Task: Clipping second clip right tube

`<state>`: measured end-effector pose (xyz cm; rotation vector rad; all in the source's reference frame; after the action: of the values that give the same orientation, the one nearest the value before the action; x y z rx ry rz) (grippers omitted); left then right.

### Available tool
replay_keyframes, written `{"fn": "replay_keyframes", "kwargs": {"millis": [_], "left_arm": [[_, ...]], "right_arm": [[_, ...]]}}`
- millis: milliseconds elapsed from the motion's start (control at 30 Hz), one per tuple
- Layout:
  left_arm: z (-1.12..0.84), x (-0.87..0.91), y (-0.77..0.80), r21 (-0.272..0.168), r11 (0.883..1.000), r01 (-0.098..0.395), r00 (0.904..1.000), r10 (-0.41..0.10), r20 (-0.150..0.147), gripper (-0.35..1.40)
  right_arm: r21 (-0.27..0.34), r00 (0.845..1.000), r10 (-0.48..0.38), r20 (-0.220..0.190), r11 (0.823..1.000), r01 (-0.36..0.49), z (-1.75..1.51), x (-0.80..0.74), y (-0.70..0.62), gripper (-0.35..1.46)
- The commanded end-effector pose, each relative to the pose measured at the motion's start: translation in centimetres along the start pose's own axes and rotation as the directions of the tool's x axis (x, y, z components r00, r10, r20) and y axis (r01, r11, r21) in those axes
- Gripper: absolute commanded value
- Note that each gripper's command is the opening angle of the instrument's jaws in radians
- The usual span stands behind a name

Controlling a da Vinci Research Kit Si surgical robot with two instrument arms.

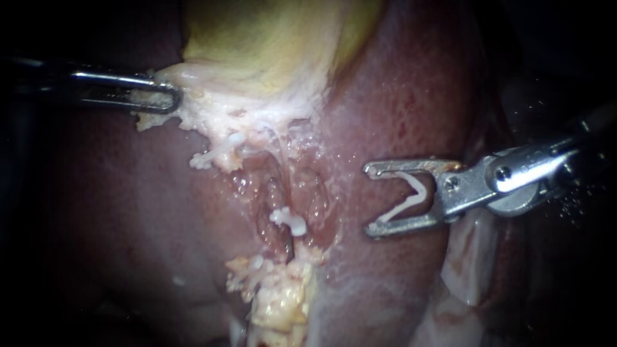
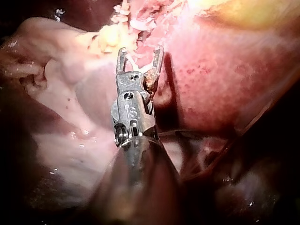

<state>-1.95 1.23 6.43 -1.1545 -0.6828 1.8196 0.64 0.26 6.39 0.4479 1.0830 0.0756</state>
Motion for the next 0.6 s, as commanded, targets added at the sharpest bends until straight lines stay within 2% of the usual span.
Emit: {"fn": "replay_keyframes", "kwargs": {"millis": [33, 133, 300, 600], "left_arm": [[0.0, 0.0, 0.0, 0.001, 1.0, 0.0, 1.0, 0.0, -0.001, -0.35], [0.01, 0.0, 0.03, 0.003, 1.0, 0.001, 1.0, -0.001, -0.002, -0.35], [0.02, 0.0, 0.07, 0.005, 1.0, 0.001, 1.0, -0.001, -0.003, -0.35], [0.04, 0.01, 0.08, 0.01, 1.0, 0.002, 1.0, -0.002, -0.005, -0.35]], "right_arm": [[-0.001, 0.999, 0.04, -0.013, 0.999, -0.04, 0.05, -0.01, 0.0, 0.47], [0.008, 0.99, 0.138, -0.043, 0.99, -0.137, 0.23, -0.03, 0.02, 0.48], [0.034, 0.955, 0.288, -0.068, 0.957, -0.287, 0.53, -0.04, 0.1, 0.49], [0.055, 0.873, 0.467, -0.139, 0.884, -0.464, 0.85, -0.04, 0.32, 0.48]]}}
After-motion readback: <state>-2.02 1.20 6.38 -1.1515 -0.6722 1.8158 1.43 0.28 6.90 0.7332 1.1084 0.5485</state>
